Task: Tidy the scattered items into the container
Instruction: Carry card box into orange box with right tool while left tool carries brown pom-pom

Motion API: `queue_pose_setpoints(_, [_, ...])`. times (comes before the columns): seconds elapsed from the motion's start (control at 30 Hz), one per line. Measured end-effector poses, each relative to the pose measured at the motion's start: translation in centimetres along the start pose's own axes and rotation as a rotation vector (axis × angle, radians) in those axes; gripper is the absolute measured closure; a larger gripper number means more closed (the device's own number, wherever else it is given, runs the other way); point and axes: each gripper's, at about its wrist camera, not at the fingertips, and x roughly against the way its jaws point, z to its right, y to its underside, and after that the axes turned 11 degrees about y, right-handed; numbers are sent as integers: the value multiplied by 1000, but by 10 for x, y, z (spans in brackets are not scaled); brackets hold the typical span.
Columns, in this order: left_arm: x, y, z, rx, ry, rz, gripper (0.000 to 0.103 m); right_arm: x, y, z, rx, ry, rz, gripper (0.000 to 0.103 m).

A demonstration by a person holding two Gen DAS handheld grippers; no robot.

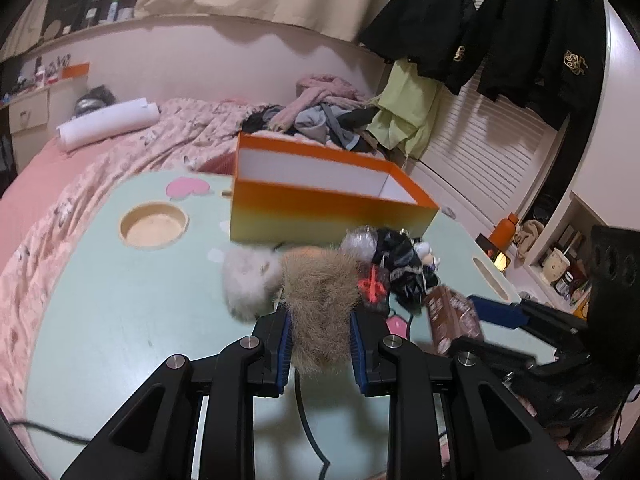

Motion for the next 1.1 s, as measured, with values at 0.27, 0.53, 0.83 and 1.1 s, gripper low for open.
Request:
queue_pose_setpoints(0.27, [-12, -62, -3, -29, 52, -3, 80, -4, -52, 16, -17, 99, 82, 34])
queue_pose_setpoints(0.53, [-55, -103, -15, -34, 54, -46, 80, -37, -96, 40, -48, 161, 72, 34])
queue_pose_setpoints(0.83, [-108, -125, -27, -16, 20, -102, 80, -73, -122, 56, -55, 221, 45, 34])
queue_pose_setpoints(1.1, [-150, -142, -43, 36, -22, -161, 50, -102, -142, 65, -46, 250, 23, 33])
